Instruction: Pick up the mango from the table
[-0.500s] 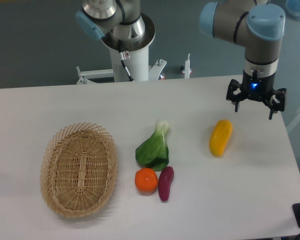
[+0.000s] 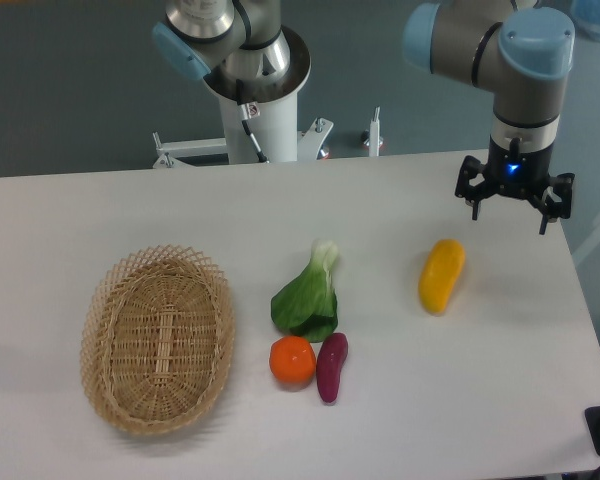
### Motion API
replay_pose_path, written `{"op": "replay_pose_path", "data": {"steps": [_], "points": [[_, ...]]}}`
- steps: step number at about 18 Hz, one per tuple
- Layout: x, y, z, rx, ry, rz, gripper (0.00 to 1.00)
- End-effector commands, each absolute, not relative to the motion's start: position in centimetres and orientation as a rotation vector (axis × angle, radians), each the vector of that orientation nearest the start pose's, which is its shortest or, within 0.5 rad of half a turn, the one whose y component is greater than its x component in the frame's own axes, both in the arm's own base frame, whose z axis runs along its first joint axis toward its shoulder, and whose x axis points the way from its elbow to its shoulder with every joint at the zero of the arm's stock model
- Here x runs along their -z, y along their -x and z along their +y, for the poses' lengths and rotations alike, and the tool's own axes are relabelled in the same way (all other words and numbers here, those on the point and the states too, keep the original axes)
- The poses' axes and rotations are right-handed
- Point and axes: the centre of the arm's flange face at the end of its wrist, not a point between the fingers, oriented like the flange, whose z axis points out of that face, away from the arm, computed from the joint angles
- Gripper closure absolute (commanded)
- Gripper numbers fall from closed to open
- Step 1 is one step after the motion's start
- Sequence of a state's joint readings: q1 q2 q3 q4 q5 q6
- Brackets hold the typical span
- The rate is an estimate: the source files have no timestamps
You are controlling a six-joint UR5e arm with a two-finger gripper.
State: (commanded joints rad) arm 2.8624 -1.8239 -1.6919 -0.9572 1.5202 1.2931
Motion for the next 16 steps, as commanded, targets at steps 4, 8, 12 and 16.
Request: {"op": "replay_pose_path", "data": {"steps": [4,8,12,16], "points": [[-33.4,52.1,29.0,-0.263,3.038,0.126,0.00],[-31.7,51.7,29.5,-0.214,3.041,0.128,0.00],[-30.5,51.4,29.4,-0.134,2.951,0.070,0.00],[-28.5,51.5,29.7,-0.085,2.958,0.028,0.00]]}}
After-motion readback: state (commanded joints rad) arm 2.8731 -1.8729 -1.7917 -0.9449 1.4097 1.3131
